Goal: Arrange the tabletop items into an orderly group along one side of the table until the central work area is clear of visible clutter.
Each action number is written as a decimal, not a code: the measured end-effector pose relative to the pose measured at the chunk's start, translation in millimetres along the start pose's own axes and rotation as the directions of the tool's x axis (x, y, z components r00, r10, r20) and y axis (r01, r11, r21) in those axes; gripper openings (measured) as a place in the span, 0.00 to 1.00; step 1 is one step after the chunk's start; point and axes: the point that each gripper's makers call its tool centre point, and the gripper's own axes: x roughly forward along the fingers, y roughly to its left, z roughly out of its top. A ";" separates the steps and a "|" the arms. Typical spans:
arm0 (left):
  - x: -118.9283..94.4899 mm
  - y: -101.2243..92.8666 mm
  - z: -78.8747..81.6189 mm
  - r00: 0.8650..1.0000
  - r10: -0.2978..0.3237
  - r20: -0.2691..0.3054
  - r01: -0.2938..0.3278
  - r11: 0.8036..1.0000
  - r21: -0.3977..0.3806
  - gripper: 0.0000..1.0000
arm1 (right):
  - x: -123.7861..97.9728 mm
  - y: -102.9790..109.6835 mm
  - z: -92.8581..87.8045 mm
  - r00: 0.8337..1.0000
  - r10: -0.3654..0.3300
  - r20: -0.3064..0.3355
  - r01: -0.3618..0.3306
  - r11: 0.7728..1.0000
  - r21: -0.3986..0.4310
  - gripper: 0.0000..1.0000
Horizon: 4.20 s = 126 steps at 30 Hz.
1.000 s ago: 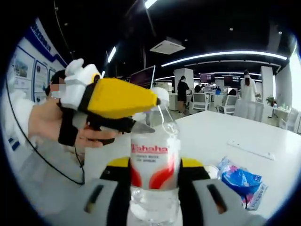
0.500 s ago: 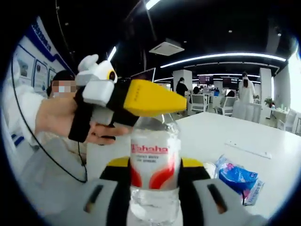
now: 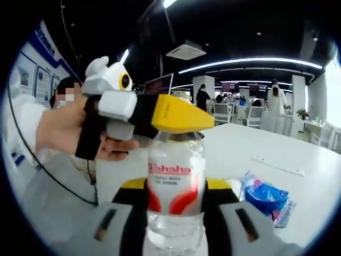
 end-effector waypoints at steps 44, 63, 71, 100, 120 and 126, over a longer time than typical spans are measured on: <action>1.7 -0.8 4.8 0.919 -0.233 -0.318 0.360 0.825 0.436 0.24 | -57.1 -31.5 -46.1 0.996 0.051 -0.071 -0.042 0.990 0.132 0.35; 26.7 52.9 16.2 0.901 -0.226 -0.370 0.402 0.756 0.517 0.24 | -73.3 -35.6 -86.6 0.989 -0.018 -0.149 0.045 0.982 0.181 0.34; 41.8 79.4 31.3 0.890 -0.240 -0.388 0.432 0.718 0.546 0.24 | -74.5 -29.5 -111.4 0.980 -0.012 -0.197 0.052 0.979 0.197 0.33; 87.4 131.5 23.7 0.837 -0.329 -0.437 0.528 0.694 0.489 0.25 | -72.9 -25.9 -132.4 0.971 0.001 -0.240 0.065 0.962 0.264 0.33; 88.3 139.1 25.3 0.822 -0.355 -0.446 0.554 0.682 0.478 0.27 | -73.8 -23.6 -140.3 0.967 0.007 -0.256 0.069 0.956 0.285 0.33; 88.5 138.2 26.0 0.836 -0.346 -0.425 0.526 0.726 0.444 0.37 | -73.7 -23.3 -141.1 0.966 0.010 -0.259 0.068 0.954 0.290 0.33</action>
